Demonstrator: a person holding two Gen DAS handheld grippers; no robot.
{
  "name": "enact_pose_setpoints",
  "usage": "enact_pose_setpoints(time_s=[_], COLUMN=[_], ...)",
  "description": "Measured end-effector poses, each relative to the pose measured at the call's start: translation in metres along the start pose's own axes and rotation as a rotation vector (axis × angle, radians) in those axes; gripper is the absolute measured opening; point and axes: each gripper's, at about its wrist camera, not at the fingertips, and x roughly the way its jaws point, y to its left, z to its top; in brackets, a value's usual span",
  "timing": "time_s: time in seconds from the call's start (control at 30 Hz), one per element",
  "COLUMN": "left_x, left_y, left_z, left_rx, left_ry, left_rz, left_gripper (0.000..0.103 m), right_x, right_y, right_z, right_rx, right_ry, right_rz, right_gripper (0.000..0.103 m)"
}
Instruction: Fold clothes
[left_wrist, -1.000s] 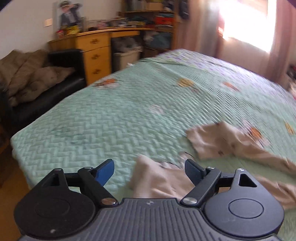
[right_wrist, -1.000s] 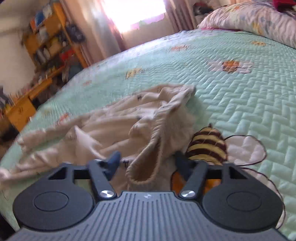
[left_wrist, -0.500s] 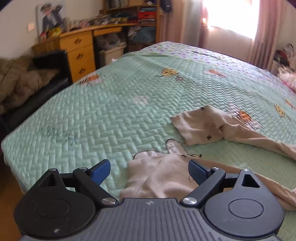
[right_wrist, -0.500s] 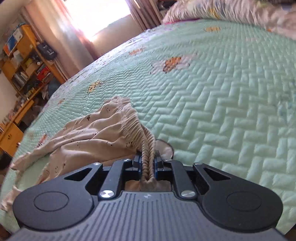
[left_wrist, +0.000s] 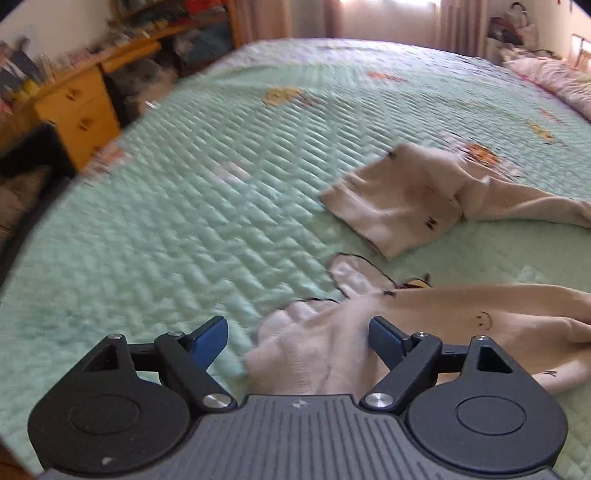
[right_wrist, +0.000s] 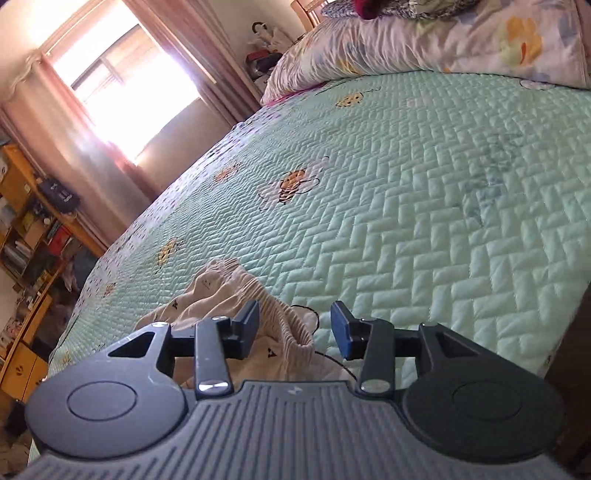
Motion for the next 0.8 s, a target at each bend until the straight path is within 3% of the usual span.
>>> enact_pose_setpoints(time_s=[0.1,0.2,0.3,0.43,0.53,0.57,0.6,0.63,0.73,0.8], left_x=[0.009,0.021,0.023,0.017,0.010,0.008,0.004,0.001,-0.014,-0.032], left_y=[-0.005,-0.010,-0.007,-0.009,-0.015,-0.017,-0.021,-0.027,-0.054,-0.071], left_z=[0.000,0.001,0.005,0.001,-0.002,-0.002,-0.002,-0.002,-0.004,-0.003], left_rx=[0.052,0.099,0.083,0.105,0.148,0.158,0.182,0.209,0.340,0.404], left_ry=[0.028,0.058,0.069,0.078,0.083,0.083,0.082,0.081,0.053,-0.028], left_rz=[-0.095,-0.114,-0.106,-0.122,-0.172,-0.191,-0.196,-0.198,-0.138,-0.088], left_gripper=[0.091,0.094,0.095,0.092,0.073,0.053,0.022,0.010,0.009,0.009], right_x=[-0.002,0.005,0.012,0.014,0.015,0.015,0.016,0.018,0.030,0.039], right_y=[0.001,0.010,0.023,0.048,0.070,0.078,0.085,0.091,0.112,0.134], right_z=[-0.003,-0.007,-0.012,-0.025,-0.037,-0.042,-0.046,-0.050,-0.072,-0.092], right_rx=[-0.007,-0.027,-0.055,-0.129,-0.188,-0.205,-0.215,-0.222,-0.247,-0.283], right_ry=[0.004,0.019,0.034,0.081,0.125,0.140,0.153,0.168,0.272,0.385], right_rz=[-0.006,0.001,0.023,0.106,0.180,0.205,0.221,0.237,0.344,0.451], right_gripper=[0.047,0.047,0.047,0.048,0.049,0.049,0.050,0.050,0.051,0.053])
